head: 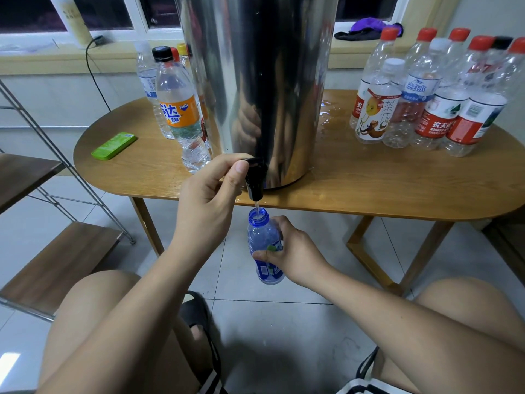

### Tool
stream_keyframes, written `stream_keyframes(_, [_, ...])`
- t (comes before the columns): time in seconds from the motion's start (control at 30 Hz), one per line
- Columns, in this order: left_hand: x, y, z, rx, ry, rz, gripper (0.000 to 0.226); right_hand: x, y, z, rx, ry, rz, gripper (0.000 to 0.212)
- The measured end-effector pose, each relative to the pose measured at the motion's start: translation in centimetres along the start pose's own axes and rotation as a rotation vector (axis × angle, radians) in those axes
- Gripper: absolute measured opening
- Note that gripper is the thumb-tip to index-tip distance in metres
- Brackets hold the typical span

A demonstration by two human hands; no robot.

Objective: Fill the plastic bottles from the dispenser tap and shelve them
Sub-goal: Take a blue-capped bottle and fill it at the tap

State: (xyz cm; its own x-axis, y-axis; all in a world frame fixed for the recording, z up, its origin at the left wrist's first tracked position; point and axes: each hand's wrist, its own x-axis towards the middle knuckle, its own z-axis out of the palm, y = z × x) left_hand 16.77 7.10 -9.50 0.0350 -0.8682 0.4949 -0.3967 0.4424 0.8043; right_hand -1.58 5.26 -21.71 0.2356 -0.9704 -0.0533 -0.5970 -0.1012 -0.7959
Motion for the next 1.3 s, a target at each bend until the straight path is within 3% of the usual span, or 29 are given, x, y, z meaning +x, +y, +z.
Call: stream_keyframes(1.3, [-0.06, -0.03, -0.03, -0.006, 0.000, -0.007, 0.025, -0.23, -0.45, -0.23, 0.014, -0.002, 0.005, 0.075])
